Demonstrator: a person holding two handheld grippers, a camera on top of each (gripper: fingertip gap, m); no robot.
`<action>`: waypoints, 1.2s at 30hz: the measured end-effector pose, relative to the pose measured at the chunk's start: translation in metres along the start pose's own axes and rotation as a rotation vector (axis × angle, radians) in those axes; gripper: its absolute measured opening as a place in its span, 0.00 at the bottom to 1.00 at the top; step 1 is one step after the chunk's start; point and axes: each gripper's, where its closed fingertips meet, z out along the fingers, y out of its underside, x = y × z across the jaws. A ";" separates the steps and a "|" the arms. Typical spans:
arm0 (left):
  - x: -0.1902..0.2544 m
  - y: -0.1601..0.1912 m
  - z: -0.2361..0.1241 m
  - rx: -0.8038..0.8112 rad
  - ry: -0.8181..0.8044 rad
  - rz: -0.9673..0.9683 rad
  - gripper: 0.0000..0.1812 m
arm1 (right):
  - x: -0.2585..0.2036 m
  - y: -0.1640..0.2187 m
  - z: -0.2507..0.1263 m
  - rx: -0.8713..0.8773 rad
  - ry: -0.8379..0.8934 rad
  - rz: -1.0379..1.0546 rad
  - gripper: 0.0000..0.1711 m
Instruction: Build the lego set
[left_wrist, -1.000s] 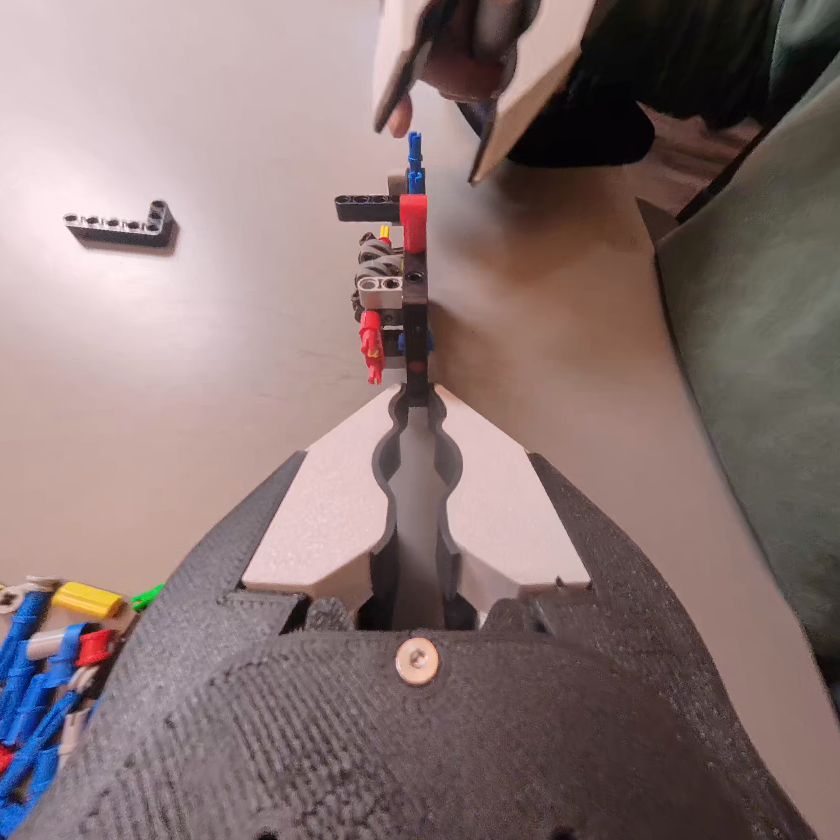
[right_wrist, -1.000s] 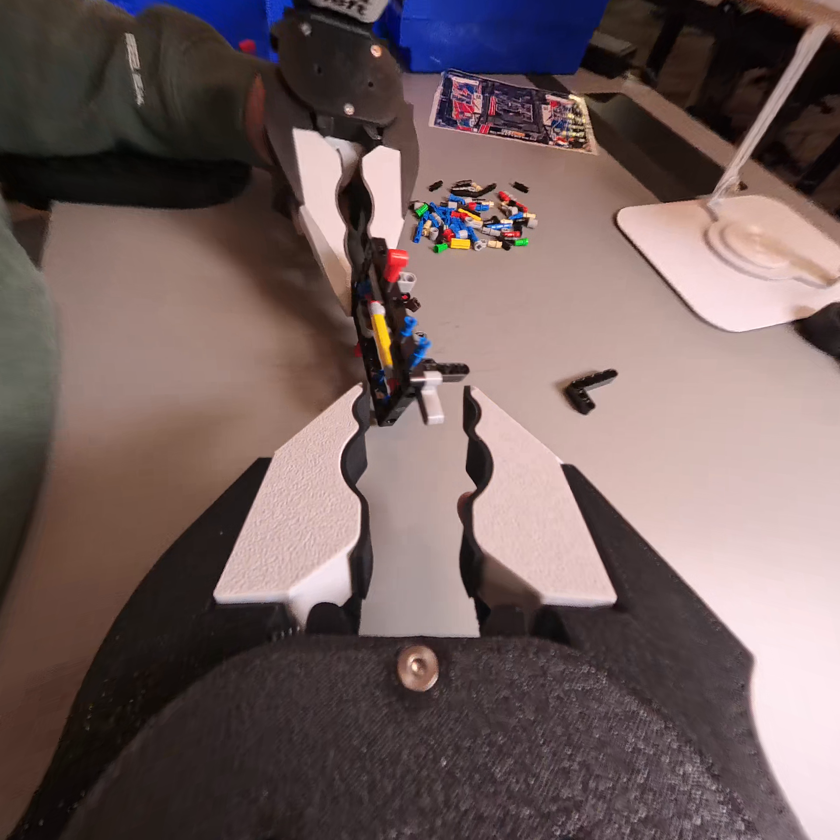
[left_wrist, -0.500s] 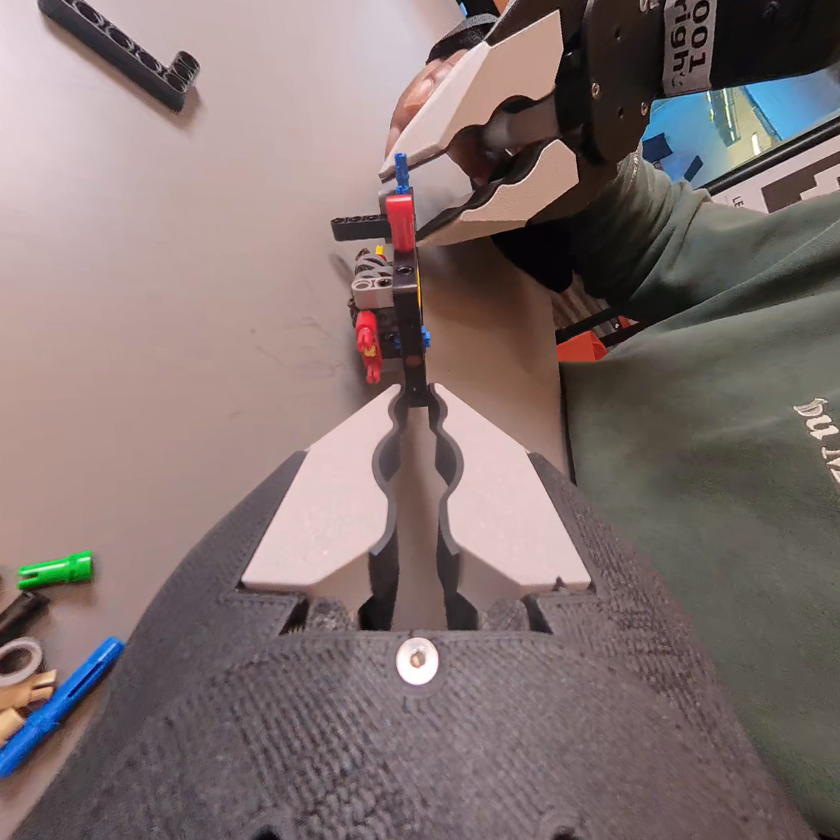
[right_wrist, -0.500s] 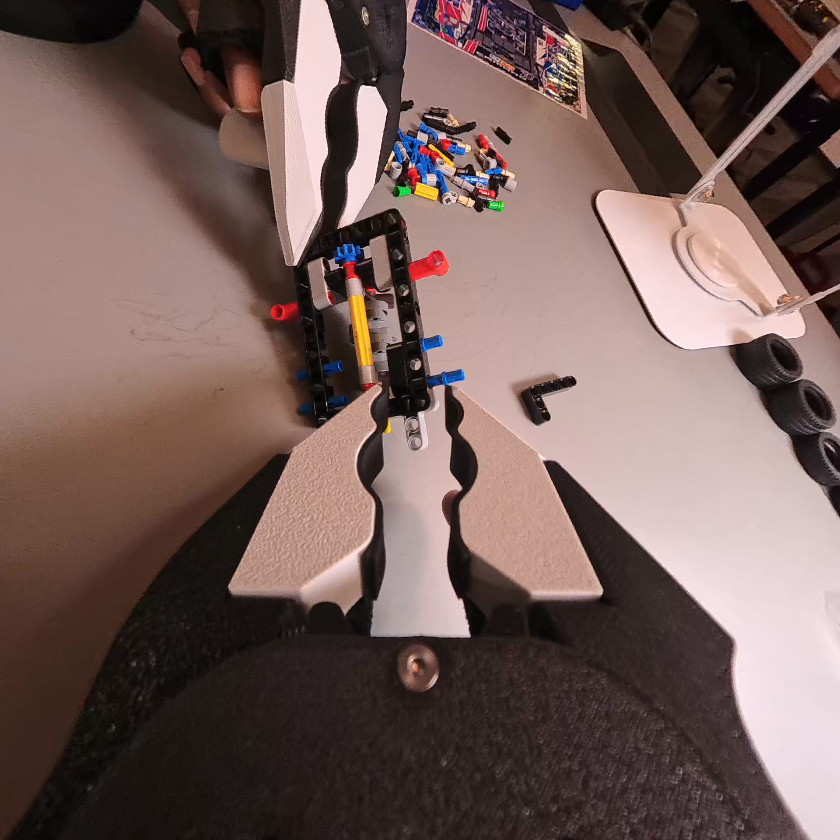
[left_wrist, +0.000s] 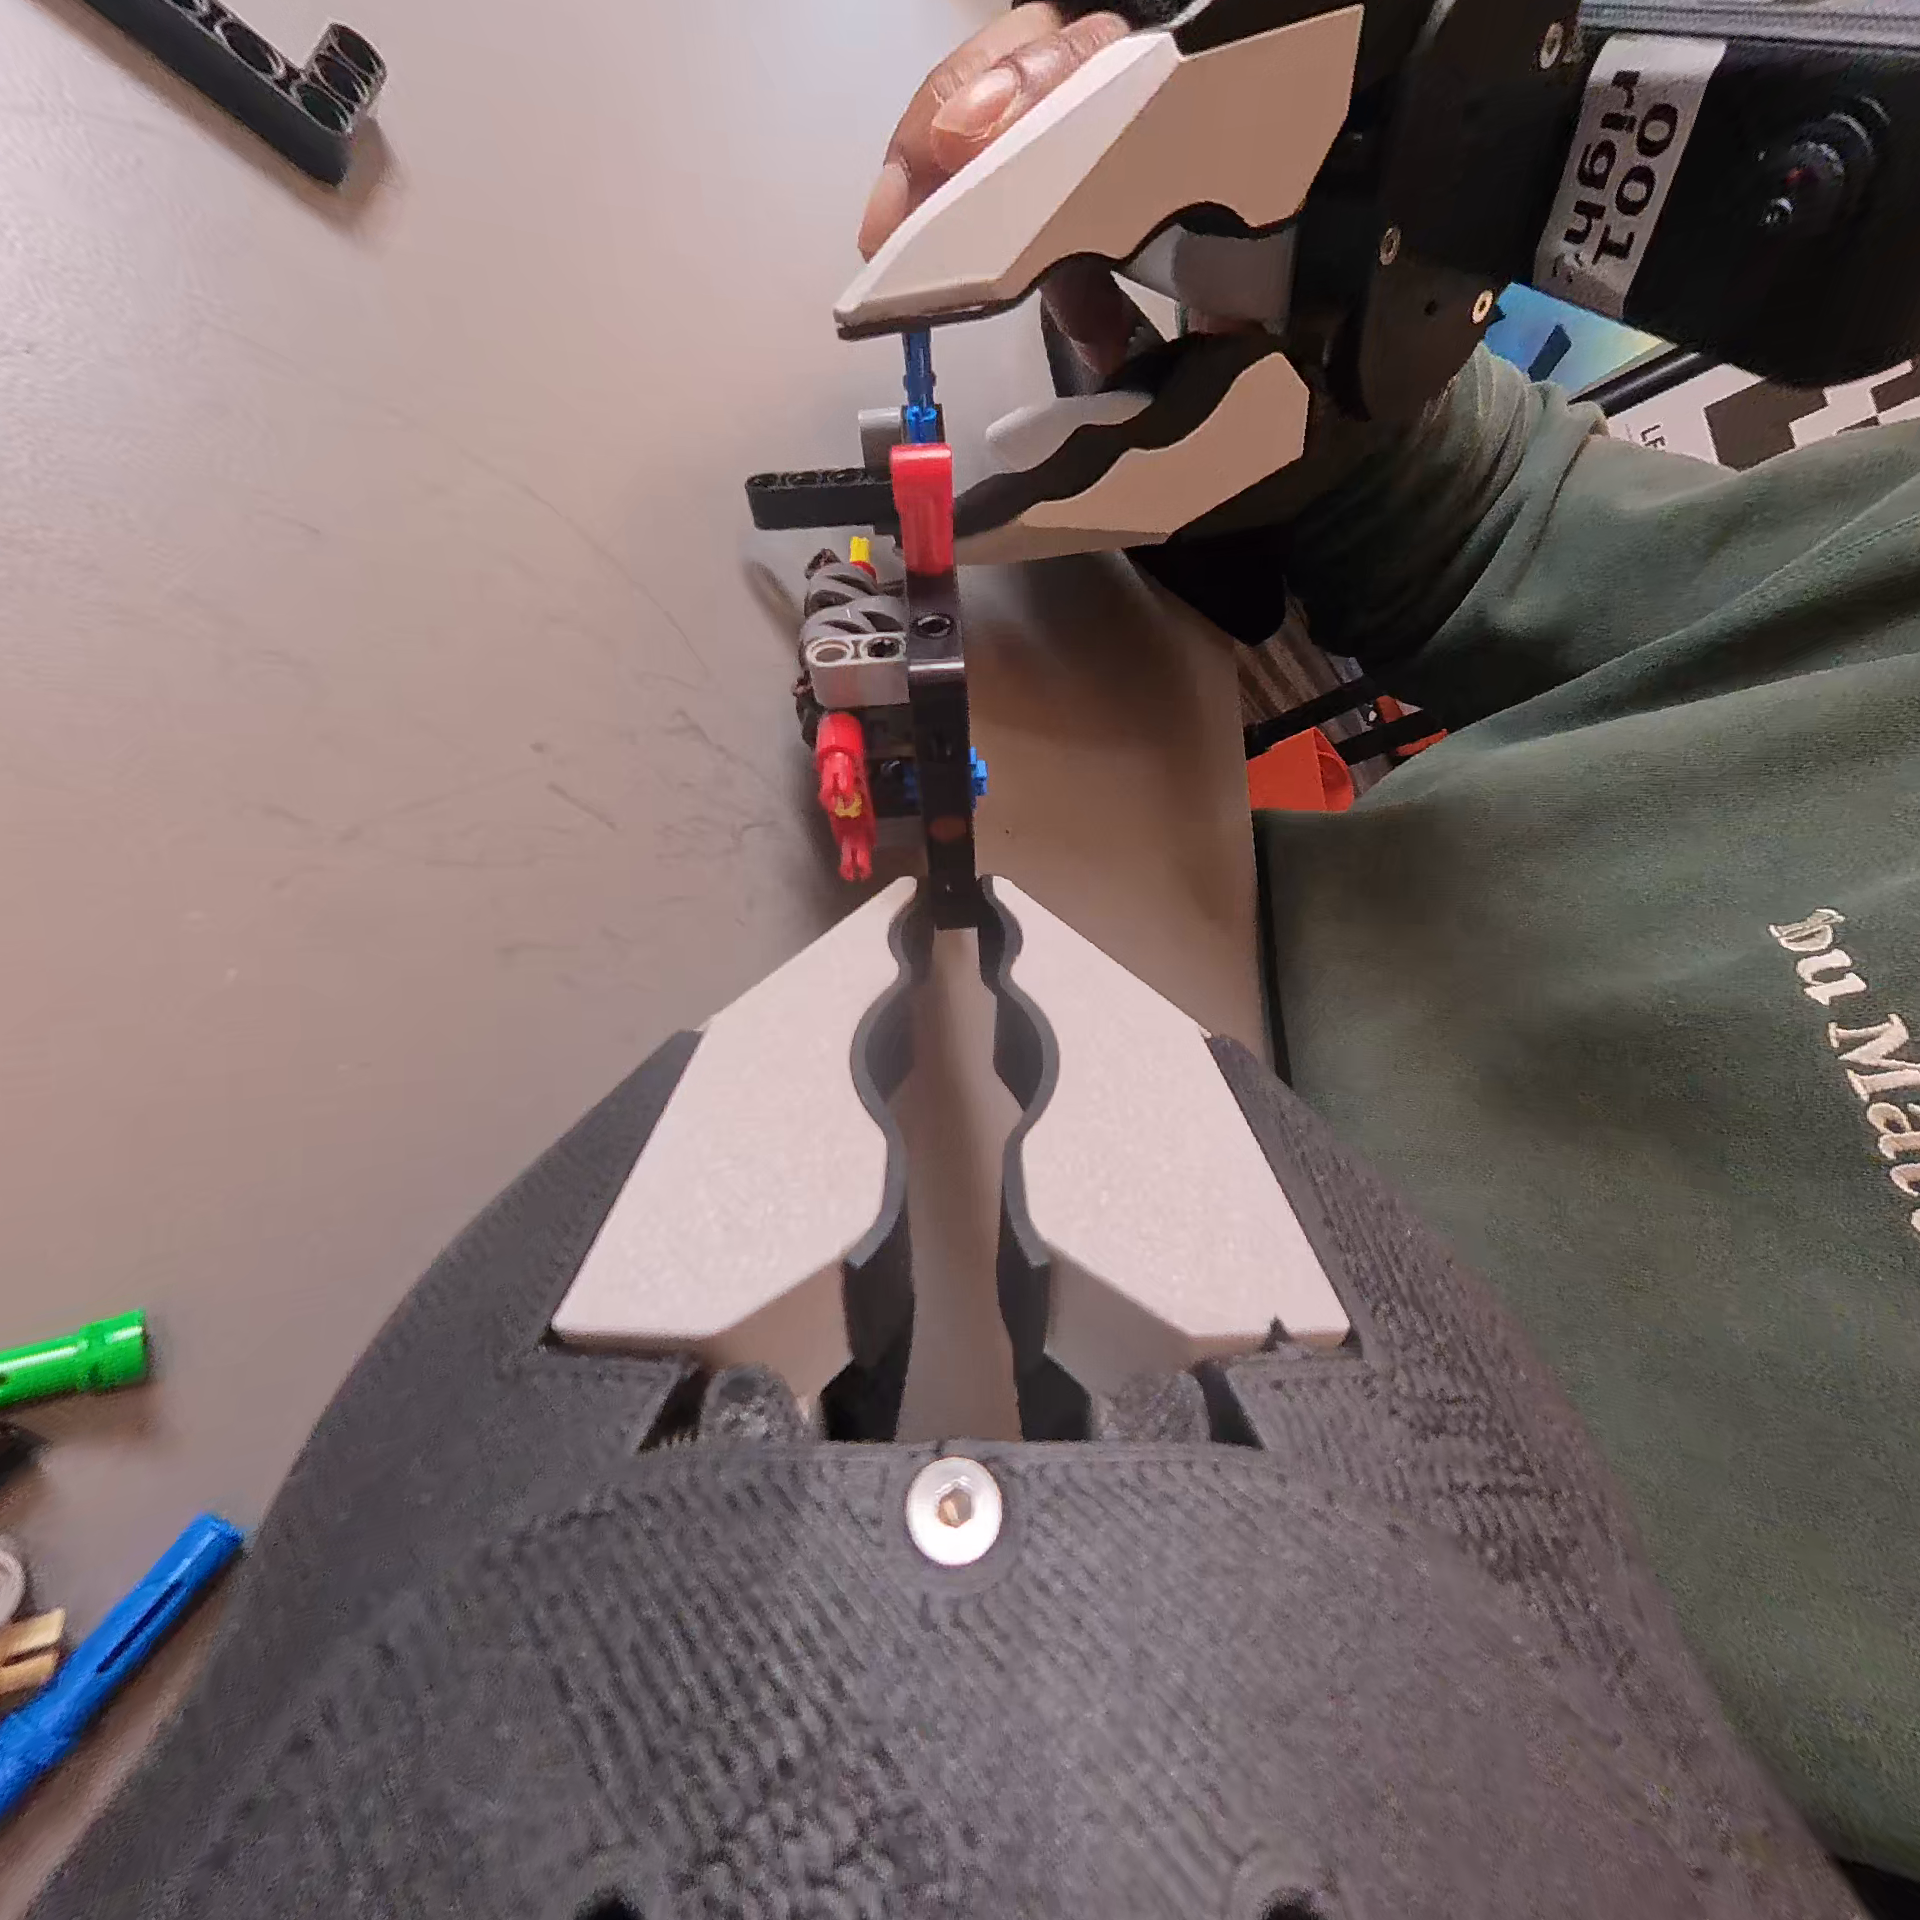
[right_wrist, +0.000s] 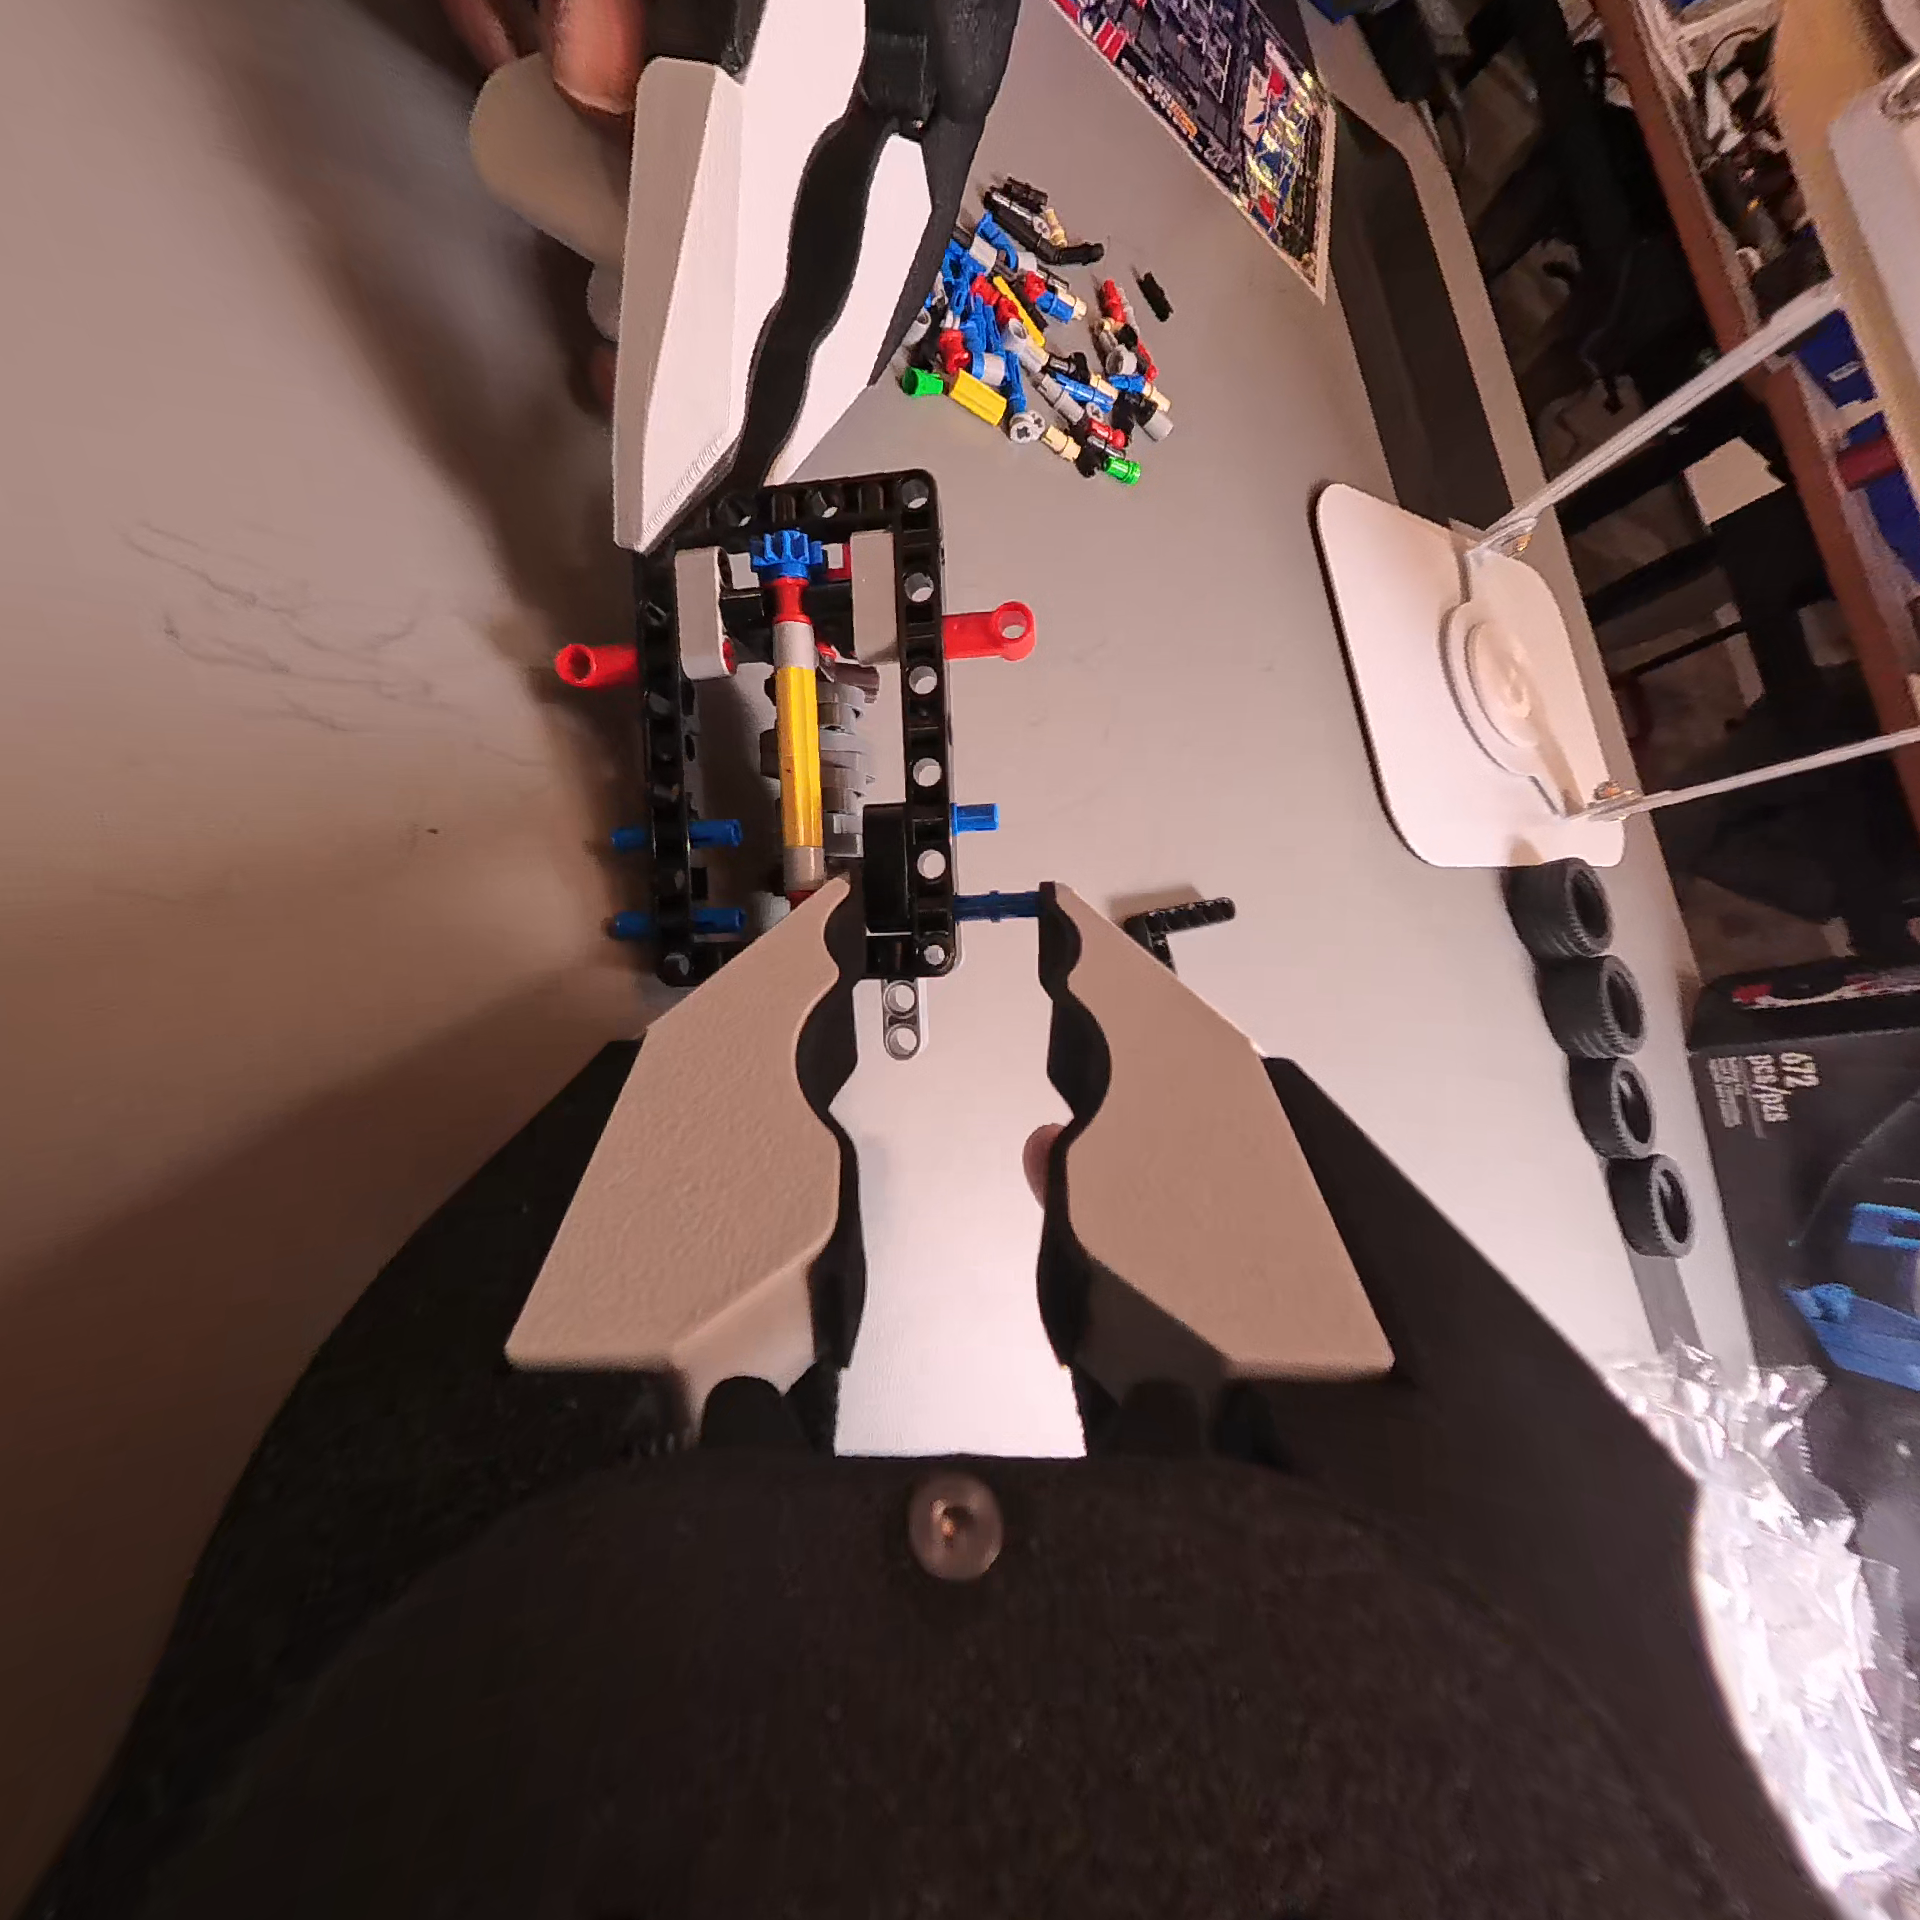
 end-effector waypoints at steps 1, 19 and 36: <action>0.000 0.000 0.000 -0.003 0.001 0.001 0.03 | 0.000 0.000 -0.001 -0.004 0.009 -0.015 0.18; 0.001 0.003 0.003 -0.035 -0.024 0.053 0.03 | -0.005 -0.002 -0.003 0.002 0.020 -0.063 0.13; 0.000 0.000 -0.001 0.008 -0.005 0.024 0.04 | -0.004 -0.005 -0.006 0.027 0.013 -0.028 0.12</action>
